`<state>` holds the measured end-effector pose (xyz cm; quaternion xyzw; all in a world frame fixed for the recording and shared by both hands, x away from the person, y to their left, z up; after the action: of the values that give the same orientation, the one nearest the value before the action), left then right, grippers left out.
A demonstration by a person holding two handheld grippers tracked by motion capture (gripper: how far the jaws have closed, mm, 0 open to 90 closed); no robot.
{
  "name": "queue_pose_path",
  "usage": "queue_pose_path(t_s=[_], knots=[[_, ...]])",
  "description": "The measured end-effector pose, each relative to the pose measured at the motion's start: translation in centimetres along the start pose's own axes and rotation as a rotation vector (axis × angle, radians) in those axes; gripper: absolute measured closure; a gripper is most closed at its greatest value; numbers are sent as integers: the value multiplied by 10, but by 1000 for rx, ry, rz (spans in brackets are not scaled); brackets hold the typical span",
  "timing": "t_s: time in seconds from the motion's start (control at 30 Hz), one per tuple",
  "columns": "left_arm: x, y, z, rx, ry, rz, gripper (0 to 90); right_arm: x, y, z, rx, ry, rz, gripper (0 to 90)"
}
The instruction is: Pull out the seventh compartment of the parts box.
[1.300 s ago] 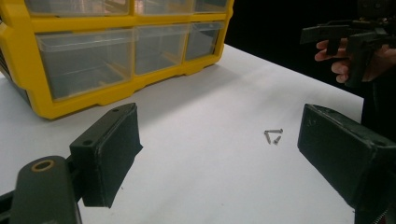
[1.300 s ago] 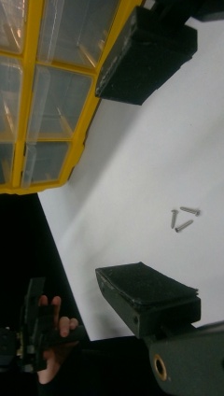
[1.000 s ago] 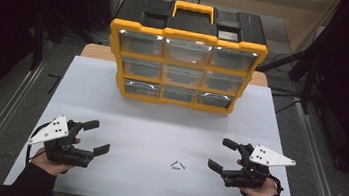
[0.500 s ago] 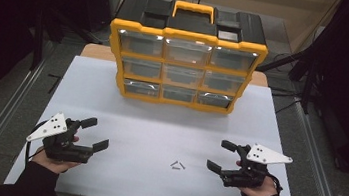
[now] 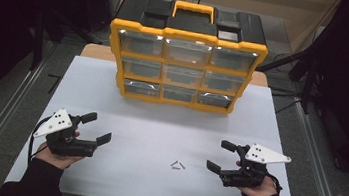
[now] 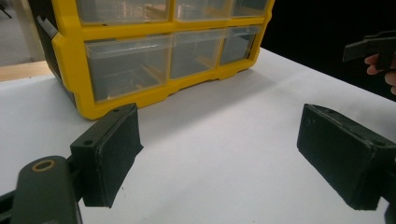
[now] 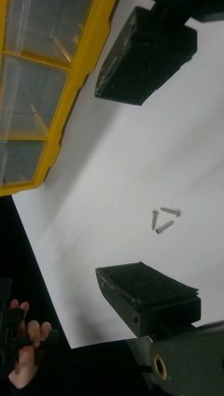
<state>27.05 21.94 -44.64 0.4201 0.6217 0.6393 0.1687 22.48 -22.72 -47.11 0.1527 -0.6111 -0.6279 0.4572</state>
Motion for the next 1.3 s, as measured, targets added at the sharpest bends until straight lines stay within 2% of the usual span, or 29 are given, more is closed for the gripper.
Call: queue_pose_path(t_s=[0.2, 0.33, 0.5, 0.67, 0.9, 1.3], knots=[[-4, 2, 3, 8, 10, 0, 133, -1, 0, 1, 1, -1, 7, 139], [-7, 5, 8, 30, 29, -13, 133, -2, 0, 1, -1, 4, 11, 139], [-9, 6, 11, 43, 31, -11, 133, -3, -1, 2, 6, 12, 20, 139], [-16, 7, 11, 32, 33, 8, 133, -3, -1, 2, 6, 8, 22, 139], [-23, 11, 13, 34, 36, 10, 133, -4, -2, 2, 18, 4, 35, 139], [-42, 16, 14, 7, 26, 27, 133, -5, -1, 2, 11, -3, 20, 139]])
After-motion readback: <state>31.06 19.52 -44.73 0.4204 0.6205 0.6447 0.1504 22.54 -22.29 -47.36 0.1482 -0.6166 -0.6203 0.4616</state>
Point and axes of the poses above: each handheld gripper's, and its own axes: x roughly backward along the jaws, y roughly out of its top, z roughly to its left, the point moved 3 cm from there along -x, roughly forward along the jaws
